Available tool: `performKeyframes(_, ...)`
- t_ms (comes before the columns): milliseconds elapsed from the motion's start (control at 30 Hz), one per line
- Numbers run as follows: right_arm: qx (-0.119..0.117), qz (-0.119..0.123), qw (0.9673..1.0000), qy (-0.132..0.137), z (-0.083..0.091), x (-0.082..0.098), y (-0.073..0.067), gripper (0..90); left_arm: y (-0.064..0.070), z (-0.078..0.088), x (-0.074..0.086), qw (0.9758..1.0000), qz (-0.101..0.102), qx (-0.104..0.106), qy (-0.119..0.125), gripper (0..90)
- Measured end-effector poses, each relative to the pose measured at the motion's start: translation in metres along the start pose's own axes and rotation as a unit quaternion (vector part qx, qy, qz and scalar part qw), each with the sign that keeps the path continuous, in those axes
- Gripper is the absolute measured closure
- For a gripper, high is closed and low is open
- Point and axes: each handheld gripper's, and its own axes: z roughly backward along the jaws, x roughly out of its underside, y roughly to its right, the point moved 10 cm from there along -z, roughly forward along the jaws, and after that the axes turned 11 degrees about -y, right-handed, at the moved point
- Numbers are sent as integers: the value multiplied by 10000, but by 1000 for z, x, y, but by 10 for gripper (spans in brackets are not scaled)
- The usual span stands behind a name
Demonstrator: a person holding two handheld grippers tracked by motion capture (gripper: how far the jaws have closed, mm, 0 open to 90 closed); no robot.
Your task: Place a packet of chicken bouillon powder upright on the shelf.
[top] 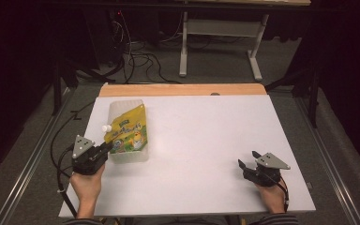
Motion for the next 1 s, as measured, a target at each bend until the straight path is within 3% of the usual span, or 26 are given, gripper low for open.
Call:
performKeyframes(133, -4, -8, 10000, -8, 0, 0, 0, 351, -3, 0, 5, 9999, 72, 22, -75, 873)
performKeyframes(467, -8, -15, 10000, -13, 0, 0, 0, 351, 1, 9, 3, 9997, 157, 54, 189, 656)
performKeyframes(700, -4, -4, 10000, -2, 0, 0, 0, 351, 6, 21, 7, 9994, 143, 21, 327, 581)
performKeyframes(833, -6, -9, 10000, -3, 0, 0, 0, 352, 15, 29, 8, 9990, 112, 129, 405, 572)
performKeyframes(1000, -6, -20, 10000, -1, 1, 0, 1, 352, 31, 32, 9, 9989, -75, 238, 391, 555)
